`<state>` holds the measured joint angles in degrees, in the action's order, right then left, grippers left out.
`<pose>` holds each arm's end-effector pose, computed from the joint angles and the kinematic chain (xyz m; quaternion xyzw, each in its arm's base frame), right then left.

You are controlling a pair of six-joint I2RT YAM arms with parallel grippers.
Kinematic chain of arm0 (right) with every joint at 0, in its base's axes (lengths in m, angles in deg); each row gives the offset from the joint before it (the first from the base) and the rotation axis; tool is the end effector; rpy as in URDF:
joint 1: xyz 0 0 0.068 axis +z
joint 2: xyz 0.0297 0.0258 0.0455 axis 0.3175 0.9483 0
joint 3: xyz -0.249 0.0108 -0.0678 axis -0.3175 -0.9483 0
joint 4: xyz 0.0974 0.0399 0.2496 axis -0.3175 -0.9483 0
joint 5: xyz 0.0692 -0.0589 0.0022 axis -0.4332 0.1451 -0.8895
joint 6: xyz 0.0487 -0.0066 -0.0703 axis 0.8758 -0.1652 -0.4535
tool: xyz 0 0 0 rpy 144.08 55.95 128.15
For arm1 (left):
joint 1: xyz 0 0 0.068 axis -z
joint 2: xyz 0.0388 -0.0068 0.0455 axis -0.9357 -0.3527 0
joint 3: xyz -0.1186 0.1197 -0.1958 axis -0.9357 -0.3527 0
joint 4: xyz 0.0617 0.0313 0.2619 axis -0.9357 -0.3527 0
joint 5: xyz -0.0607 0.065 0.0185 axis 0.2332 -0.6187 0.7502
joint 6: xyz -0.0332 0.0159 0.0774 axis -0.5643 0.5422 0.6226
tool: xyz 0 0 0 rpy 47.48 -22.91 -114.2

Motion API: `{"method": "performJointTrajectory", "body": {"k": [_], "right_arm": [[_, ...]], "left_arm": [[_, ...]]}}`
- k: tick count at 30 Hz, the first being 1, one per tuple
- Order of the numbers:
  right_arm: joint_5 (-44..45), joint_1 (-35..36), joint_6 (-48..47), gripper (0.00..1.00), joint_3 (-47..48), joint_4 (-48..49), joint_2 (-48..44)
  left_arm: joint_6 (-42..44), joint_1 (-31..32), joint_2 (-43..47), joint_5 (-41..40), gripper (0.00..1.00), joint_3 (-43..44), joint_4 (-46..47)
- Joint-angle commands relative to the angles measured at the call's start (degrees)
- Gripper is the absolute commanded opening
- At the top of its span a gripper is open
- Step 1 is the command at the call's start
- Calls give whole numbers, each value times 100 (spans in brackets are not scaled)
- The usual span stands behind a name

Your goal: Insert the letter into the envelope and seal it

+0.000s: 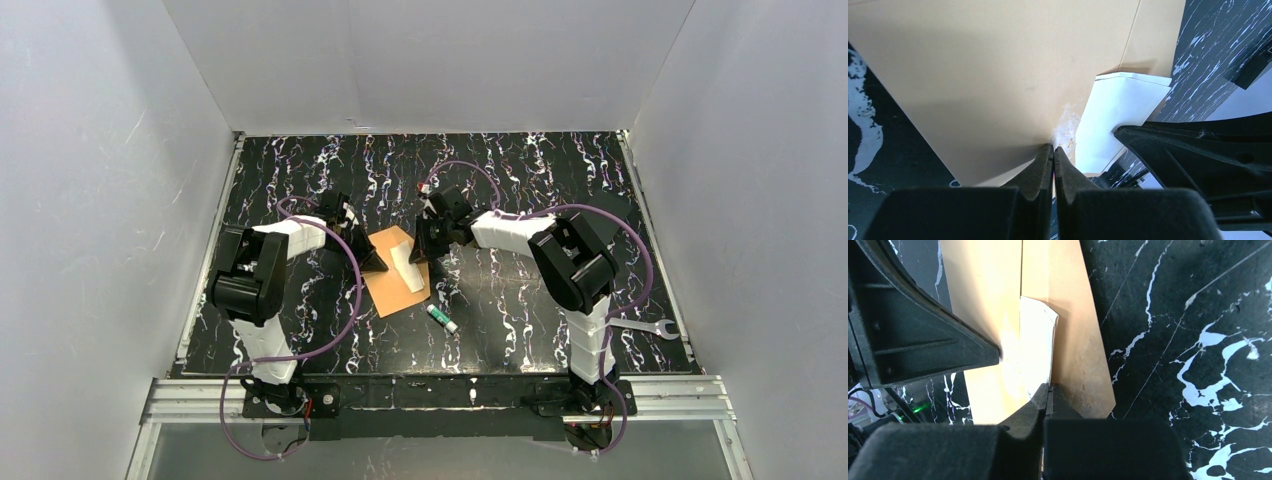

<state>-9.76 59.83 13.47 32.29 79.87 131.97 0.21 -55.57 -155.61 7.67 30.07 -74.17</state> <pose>0.3328 0.3216 0.1093 -0.1317 0.9126 0.3242 0.2115 0.3462 -0.1206 0.0858 -0.1836 0.9247 -0.3171 0.1032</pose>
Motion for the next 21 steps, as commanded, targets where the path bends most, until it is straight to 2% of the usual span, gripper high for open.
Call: {"method": "performJointTrajectory", "body": {"k": [1,3,5,8,11,14,18,20,21], "right_arm": [[-218,-36,64,1,-185,278,-266],[-185,-36,77,1,-187,279,-236],[-116,-40,97,1,-179,264,-201],[-13,-45,148,1,-168,264,-151],[-7,-39,160,1,-129,279,-101],[-50,-37,188,1,-78,311,-34],[-157,-36,213,1,-8,347,35],[-189,-36,222,1,28,354,70],[-219,-30,222,1,52,352,92]], "left_arm": [[246,10,64,-306,4,152,-501],[334,-7,298,-346,28,336,-696],[472,-22,520,-516,48,592,-1080],[538,-54,824,-1041,64,804,-1782],[414,-62,1002,-1496,69,744,-2385],[260,-60,1033,-1445,70,304,-2310],[105,-60,859,-1057,60,-102,-1864],[143,-60,666,-991,52,-91,-1801],[179,-60,577,-978,51,-70,-1798]]}}
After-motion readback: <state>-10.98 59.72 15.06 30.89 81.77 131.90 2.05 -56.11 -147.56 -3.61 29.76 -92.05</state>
